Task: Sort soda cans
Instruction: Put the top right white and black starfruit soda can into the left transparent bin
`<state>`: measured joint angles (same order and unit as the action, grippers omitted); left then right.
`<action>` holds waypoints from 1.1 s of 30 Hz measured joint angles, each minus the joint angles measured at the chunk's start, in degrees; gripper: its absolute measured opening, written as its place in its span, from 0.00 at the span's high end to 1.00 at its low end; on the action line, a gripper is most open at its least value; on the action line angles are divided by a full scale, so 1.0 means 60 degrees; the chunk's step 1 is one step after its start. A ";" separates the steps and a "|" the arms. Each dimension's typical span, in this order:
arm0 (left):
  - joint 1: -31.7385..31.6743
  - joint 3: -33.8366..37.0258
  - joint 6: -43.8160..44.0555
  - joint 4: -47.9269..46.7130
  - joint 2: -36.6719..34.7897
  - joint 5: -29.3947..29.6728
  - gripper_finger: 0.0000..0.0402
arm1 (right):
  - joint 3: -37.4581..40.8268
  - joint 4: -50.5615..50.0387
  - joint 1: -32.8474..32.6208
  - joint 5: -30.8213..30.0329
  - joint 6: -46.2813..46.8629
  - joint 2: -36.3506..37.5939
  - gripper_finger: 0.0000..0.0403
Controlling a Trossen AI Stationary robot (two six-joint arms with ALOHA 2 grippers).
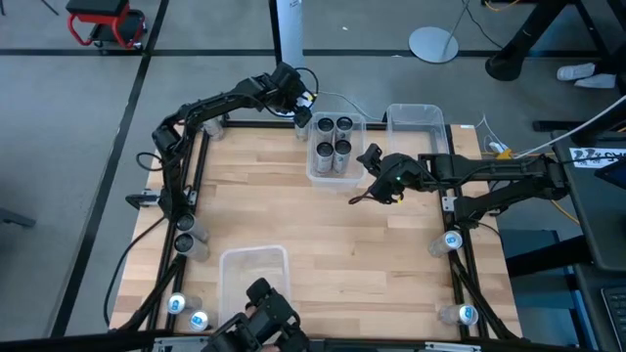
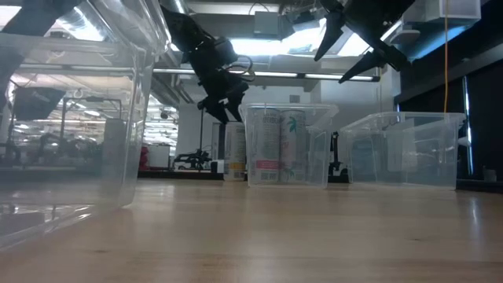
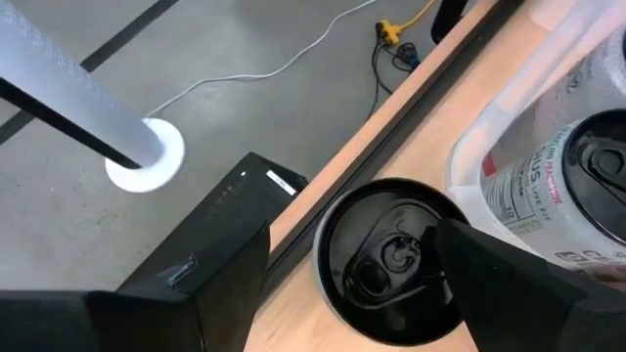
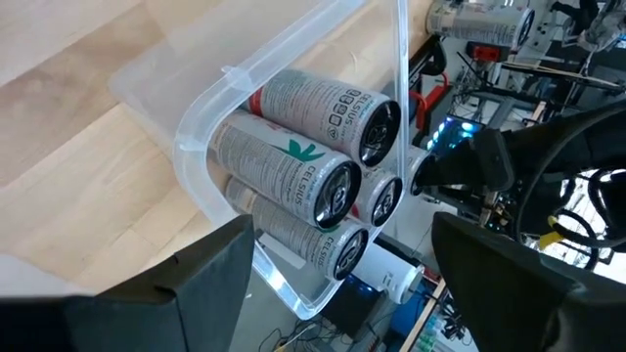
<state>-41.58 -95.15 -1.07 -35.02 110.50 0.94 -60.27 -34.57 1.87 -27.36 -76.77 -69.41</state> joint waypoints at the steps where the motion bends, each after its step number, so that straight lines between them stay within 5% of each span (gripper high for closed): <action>1: 0.0021 0.0000 -0.0048 -0.0012 -0.0003 -0.0019 0.29 | 0.0000 0.0001 0.0000 0.0001 0.0000 0.0000 0.22; 33: 0.0415 -0.0594 -0.0550 -0.1490 -0.0101 0.0731 0.29 | 0.0000 -0.0262 0.0004 0.0001 0.0199 -0.0004 0.22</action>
<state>-39.09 -98.72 -4.37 -43.95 109.89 5.33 -60.27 -36.14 1.89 -27.35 -75.58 -69.43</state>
